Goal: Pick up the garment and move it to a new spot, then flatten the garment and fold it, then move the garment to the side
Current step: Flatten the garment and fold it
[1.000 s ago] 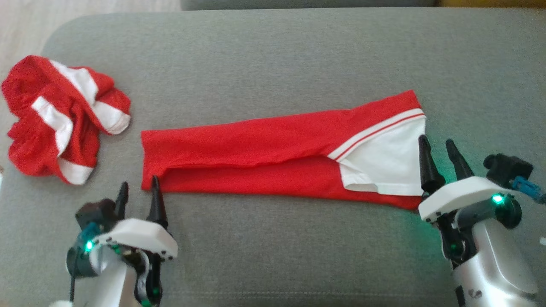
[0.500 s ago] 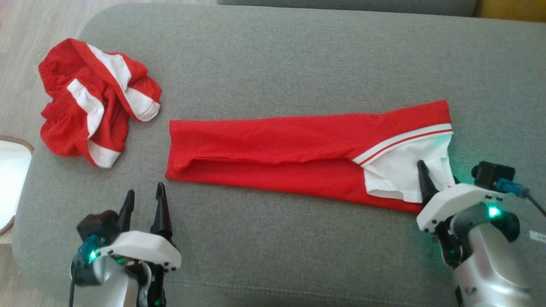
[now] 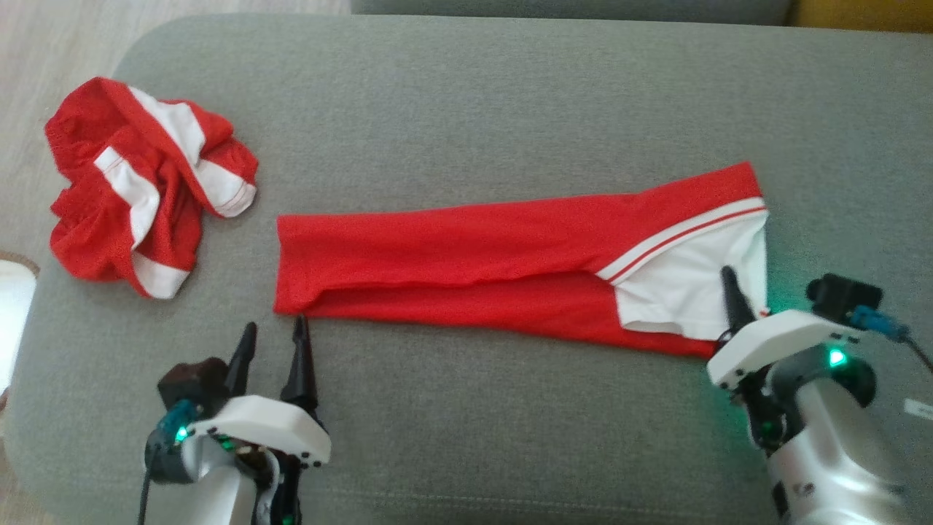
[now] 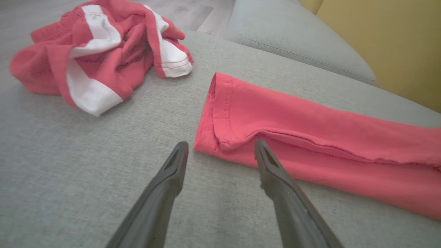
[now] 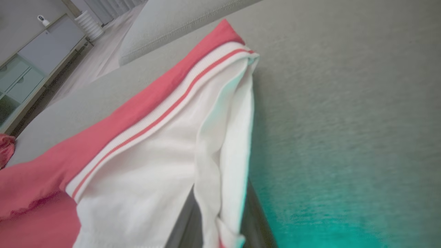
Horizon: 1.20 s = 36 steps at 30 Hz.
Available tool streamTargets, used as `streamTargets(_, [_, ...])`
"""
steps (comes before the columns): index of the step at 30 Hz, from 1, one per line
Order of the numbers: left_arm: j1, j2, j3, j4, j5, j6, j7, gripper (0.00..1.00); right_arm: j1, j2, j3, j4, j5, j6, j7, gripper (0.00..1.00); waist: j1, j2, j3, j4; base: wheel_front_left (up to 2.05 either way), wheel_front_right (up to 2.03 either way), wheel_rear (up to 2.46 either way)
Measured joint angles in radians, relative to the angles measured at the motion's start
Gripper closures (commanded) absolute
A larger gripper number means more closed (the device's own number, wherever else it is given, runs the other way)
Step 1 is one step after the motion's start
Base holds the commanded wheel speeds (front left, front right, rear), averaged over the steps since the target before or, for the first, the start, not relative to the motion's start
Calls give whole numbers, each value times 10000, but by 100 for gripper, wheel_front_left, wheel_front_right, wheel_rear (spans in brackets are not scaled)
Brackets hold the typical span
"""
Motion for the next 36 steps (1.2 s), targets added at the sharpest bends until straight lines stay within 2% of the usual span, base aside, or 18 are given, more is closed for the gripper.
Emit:
streamTargets(10, [-12,-4,-698,-6,-221,86,0,0,-411,-895,-412,-683,-23,0,-36,100,0,0,-76,-565,0,0,0])
streamTargets(17, [-27,-2,-1016,79,-351,86,0,0,-429,-541,1258,-2288,207,0,435,100,0,0,-132,-564,0,0,0])
streamTargets(25, [-31,-2,-1547,127,-462,96,0,0,-240,-228,3273,-3248,617,0,1258,100,0,0,-218,178,0,0,0])
streamTargets(30, [-28,2,-1793,140,-466,102,0,0,-186,-25,4196,-3089,782,0,1394,100,0,0,-274,849,0,0,0])
streamTargets(36, [-28,6,-2278,157,-642,102,0,0,-392,86,4763,-2305,786,0,1252,100,0,0,-285,1688,0,0,0])
